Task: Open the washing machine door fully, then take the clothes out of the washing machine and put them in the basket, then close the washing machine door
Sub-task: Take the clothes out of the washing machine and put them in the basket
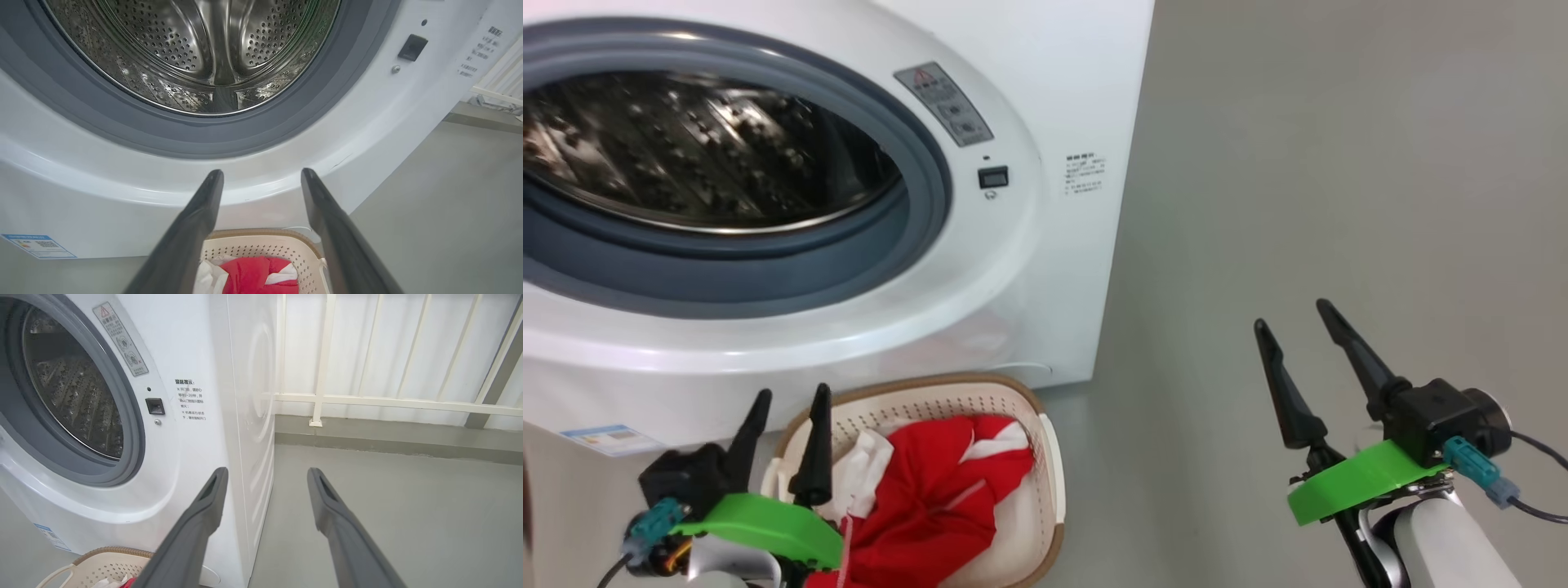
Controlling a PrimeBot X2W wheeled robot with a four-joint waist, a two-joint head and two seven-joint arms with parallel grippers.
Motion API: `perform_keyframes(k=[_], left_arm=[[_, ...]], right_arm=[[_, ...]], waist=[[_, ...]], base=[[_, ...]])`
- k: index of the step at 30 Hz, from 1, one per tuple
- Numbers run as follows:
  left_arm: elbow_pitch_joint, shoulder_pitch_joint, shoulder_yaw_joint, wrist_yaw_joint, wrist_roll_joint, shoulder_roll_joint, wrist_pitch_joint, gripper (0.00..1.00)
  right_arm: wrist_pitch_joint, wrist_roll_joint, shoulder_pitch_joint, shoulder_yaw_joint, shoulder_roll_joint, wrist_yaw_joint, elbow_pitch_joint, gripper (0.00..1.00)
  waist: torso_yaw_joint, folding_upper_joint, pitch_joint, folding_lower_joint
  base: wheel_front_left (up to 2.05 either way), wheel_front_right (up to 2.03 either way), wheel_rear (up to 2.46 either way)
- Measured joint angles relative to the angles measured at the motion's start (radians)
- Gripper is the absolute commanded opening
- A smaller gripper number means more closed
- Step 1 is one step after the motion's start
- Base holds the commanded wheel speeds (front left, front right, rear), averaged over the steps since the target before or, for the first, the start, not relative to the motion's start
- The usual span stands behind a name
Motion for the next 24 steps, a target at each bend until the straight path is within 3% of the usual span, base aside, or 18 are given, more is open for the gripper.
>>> perform_keyframes(k=[9,24], left_arm=[[-0.161,0.106,0.061,0.000,0.044,-0.021,0.000,1.00],[-0.242,0.230,0.132,0.000,0.103,-0.029,0.000,1.00]], right_arm=[[0.000,-0.007,0.033,-0.014,0.003,0.000,-0.037,1.00],[0.000,-0.006,0.122,-0.065,0.009,0.000,-0.055,1.00]], waist=[[0.028,0.0000,-0.084,0.0000],[0.039,0.0000,-0.192,0.0000]], base=[[0.00,0.00,0.00],[0.00,0.00,0.00]])
